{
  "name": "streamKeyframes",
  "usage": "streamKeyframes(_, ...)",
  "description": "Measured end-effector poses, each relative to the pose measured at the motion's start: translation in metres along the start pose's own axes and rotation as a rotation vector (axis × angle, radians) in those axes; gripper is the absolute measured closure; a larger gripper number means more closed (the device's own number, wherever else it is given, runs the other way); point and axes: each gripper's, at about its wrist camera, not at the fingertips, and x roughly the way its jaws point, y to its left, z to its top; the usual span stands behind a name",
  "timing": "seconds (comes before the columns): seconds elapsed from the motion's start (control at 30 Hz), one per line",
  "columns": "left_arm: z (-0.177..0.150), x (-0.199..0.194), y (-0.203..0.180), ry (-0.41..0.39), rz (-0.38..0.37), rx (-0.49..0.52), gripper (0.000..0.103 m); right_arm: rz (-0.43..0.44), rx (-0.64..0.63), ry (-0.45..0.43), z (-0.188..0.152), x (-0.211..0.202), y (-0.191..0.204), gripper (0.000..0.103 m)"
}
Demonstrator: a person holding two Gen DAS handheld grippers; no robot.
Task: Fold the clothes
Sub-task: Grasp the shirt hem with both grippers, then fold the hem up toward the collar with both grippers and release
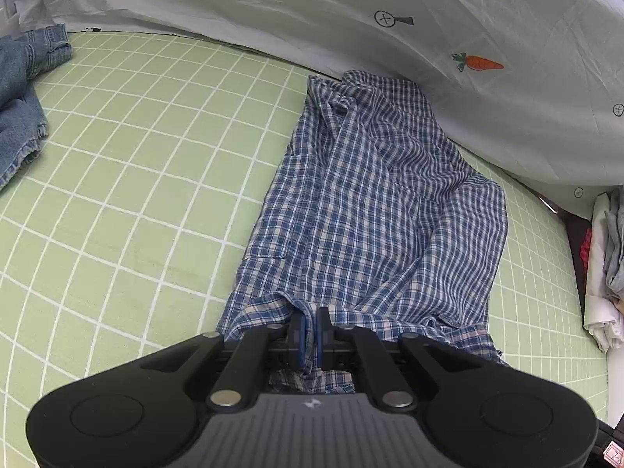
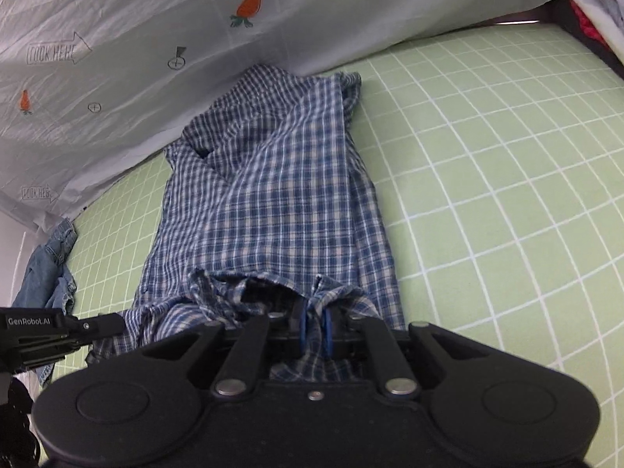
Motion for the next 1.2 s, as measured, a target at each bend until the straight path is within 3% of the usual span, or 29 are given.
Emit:
streamKeyframes(0.07,-0.001,0.004,0.001,0.007,0.004,-0.007,0.096,-0.005,-0.012,-0.004,-0.001,0.000,0.001,0.085)
streamKeyframes(0.2,-0.004,-0.010,-0.002,-0.037,-0.005,-0.004,0.095,-0.002,-0.008,-0.057,0.001,-0.016,0.000,0.066)
streamKeyframes(0.3,-0.007,-0.034,-0.005,-0.118,-0.003,0.005,0.082,-0.014,-0.032,-0.134,0.001,-0.037,0.002,0.062)
streamKeyframes(0.37,-0.010,-0.052,-0.005,-0.181,0.002,0.011,0.069,-0.021,-0.035,-0.183,-0.002,-0.052,0.002,0.058)
streamKeyframes(0.43,-0.016,-0.069,-0.004,-0.234,0.007,0.015,0.062,-0.030,-0.034,-0.228,-0.008,-0.068,0.002,0.052)
streamKeyframes(0.53,-0.031,-0.085,0.001,-0.252,0.022,0.016,0.058,-0.035,-0.024,-0.248,-0.020,-0.084,0.001,0.048)
streamKeyframes(0.8,-0.064,-0.069,0.012,-0.108,0.046,0.032,0.055,-0.060,-0.014,-0.168,-0.049,-0.089,-0.001,0.043)
streamKeyframes(1.03,-0.048,-0.049,0.007,-0.078,0.061,0.088,0.054,-0.081,-0.005,-0.141,-0.042,-0.070,-0.001,0.042)
streamKeyframes(1.2,-0.023,-0.025,0.007,-0.059,0.083,0.094,0.051,-0.095,-0.006,-0.108,-0.017,-0.038,0.000,0.042)
